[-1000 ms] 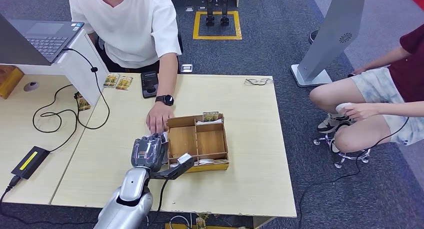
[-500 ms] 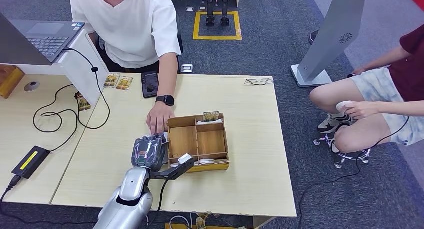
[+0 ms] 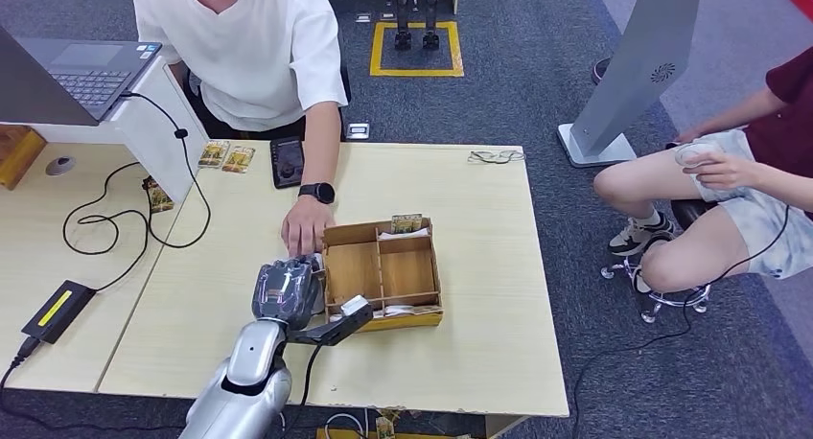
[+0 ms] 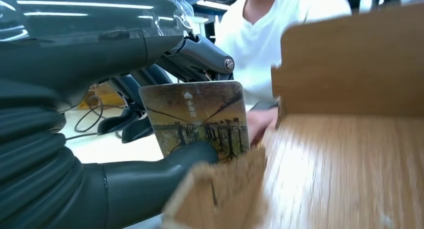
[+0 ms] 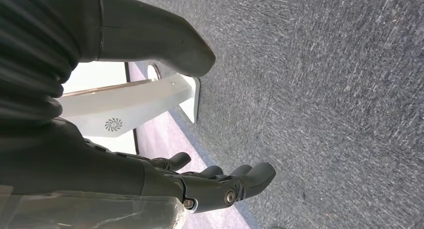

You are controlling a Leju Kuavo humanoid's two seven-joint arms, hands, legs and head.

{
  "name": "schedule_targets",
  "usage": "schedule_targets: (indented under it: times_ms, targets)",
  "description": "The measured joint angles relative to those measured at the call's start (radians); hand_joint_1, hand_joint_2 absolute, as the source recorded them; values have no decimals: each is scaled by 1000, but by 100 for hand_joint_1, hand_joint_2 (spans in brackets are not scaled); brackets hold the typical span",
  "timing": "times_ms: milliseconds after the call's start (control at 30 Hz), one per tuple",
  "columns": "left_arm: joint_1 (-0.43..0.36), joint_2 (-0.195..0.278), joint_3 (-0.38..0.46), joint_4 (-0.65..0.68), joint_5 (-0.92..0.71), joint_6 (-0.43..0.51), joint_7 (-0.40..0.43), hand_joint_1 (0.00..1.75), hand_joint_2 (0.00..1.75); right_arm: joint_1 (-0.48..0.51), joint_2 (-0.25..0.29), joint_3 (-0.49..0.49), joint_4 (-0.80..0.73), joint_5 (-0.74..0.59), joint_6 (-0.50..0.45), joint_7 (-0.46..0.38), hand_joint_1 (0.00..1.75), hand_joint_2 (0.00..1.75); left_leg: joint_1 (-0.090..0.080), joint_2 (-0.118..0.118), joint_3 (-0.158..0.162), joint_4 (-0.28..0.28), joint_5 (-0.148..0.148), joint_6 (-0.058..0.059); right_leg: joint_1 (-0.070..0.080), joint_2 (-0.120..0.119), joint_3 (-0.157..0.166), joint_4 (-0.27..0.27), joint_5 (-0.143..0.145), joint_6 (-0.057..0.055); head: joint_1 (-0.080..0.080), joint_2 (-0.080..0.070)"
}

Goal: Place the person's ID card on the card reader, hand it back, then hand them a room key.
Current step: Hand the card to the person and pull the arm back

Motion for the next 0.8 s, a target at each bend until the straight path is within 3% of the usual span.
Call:
schedule_targets:
  times_ms: [300, 533, 667, 800]
  targets:
    - [15, -37, 72, -230, 1, 25, -98, 175, 175, 0, 0, 1, 2, 0, 0, 3, 0, 175, 0, 0, -2, 0, 0, 0, 0, 0, -2, 0, 0, 0, 0, 0]
    - [-4, -61, 79, -380, 2, 11, -146, 175, 175, 0, 0, 2, 3, 0, 0, 2, 0, 175, 0, 0, -2, 0, 0, 0, 0, 0, -2, 0, 0, 0, 0, 0]
    - [-12, -68, 79, -420, 2, 2, -148, 175, 175, -1, 0, 4, 6, 0, -1, 1, 0, 0, 0, 0, -1, 0, 0, 0, 0, 0, -2, 0, 0, 0, 0, 0]
    - [-25, -73, 79, -427, 2, -14, -144, 175, 175, -3, -1, 8, 10, 0, -3, -1, 0, 0, 0, 0, -1, 0, 0, 0, 0, 0, -2, 0, 0, 0, 0, 0]
